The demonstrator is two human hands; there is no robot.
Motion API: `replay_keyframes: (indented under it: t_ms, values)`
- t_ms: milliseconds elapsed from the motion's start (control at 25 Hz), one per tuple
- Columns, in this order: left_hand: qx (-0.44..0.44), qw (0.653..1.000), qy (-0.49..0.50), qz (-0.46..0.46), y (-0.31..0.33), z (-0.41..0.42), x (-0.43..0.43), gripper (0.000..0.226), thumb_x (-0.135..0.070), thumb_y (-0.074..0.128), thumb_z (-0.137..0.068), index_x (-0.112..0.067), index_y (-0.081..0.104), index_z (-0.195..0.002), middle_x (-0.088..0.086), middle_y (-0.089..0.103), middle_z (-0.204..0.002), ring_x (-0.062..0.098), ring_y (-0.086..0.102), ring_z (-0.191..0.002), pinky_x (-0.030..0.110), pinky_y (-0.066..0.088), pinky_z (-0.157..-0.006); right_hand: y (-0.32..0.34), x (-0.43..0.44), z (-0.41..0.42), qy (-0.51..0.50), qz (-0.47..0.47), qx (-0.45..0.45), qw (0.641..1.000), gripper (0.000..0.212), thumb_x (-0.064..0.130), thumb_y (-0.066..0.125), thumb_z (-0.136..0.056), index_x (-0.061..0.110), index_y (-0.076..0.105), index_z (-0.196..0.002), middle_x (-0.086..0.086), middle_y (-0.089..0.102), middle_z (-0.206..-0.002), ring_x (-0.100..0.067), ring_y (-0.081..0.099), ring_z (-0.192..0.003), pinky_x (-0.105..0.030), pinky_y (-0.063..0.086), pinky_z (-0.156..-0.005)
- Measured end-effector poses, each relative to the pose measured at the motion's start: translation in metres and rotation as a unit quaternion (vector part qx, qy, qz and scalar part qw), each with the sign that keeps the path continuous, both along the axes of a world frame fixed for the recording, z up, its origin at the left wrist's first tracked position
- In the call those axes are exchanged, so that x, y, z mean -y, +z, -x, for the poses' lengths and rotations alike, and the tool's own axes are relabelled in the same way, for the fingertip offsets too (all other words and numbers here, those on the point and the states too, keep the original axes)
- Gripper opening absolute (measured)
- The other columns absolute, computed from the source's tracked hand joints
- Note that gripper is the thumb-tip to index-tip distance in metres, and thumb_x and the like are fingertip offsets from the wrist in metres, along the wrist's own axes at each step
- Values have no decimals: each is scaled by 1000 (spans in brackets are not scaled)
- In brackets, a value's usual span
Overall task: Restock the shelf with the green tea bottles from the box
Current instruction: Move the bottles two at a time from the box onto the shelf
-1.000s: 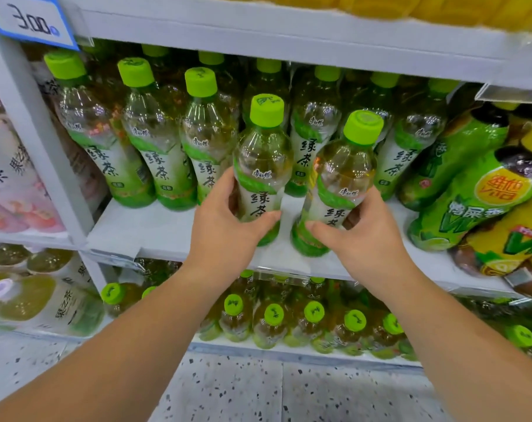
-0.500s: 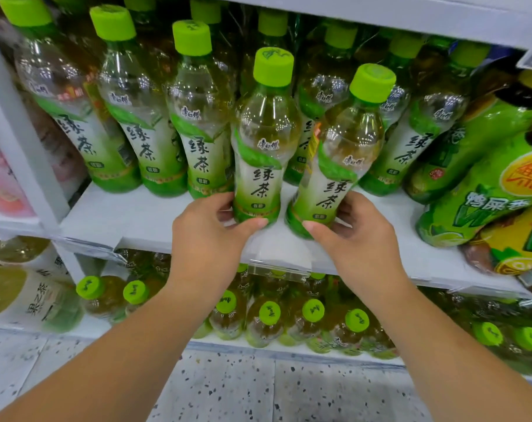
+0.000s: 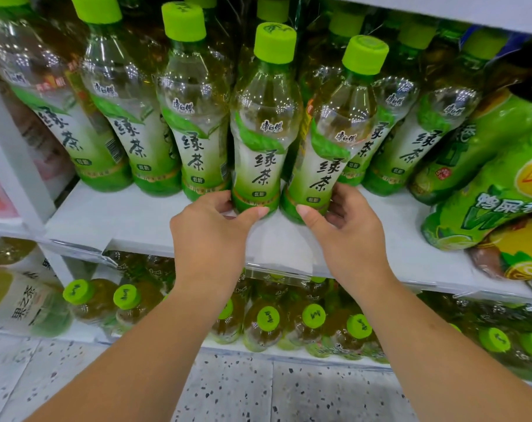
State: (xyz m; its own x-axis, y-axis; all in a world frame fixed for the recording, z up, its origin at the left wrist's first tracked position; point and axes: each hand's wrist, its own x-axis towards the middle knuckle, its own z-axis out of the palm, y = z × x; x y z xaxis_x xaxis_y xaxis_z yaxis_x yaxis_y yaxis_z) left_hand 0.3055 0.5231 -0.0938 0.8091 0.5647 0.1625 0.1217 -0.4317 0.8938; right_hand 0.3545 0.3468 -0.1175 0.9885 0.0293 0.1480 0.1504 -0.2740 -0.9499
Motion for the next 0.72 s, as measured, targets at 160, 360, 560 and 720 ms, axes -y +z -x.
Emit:
replay_keyframes:
  t_ms: [160, 360, 560, 720]
  values:
    - [-2, 1000, 17, -18, -6, -6, -1, 36, -53, 85, -70, -25, 75, -91, -25, 64, -74, -10, 60, -73, 0, 38, -63, 1, -3, -1, -17, -4, 2, 1000, 64, 46, 79, -75, 23, 62, -132, 10, 71, -122, -9, 66, -112, -38, 52, -101]
    - [-11, 1000, 16, -19, -1, -7, -1, 39, -50, 86, -69, -40, 51, -55, -25, 57, -53, -12, 58, -78, -3, 38, -62, 5, -7, 0, -30, 12, -9, 999, 69, 58, 74, -69, 28, 65, -130, 16, 72, -116, -8, 67, -108, -37, 53, -99]
    - [-16, 1000, -3, -6, -3, -7, -4, 41, -52, 83, -73, -41, 50, -50, -32, 62, -64, 3, 59, -74, 5, 42, -66, 7, -9, 2, -38, 35, -1, 999, 66, 61, 72, -71, 29, 66, -128, 20, 72, -113, -3, 67, -106, -34, 53, -99]
    - [-15, 1000, -12, -11, -7, -8, -6, 37, -52, 80, -75, -30, 60, -53, -20, 64, -66, 5, 55, -63, 9, 40, -57, 8, -10, 2, -41, 29, -4, 999, 67, 59, 73, -70, 28, 67, -129, 19, 73, -112, -2, 68, -105, -33, 53, -99]
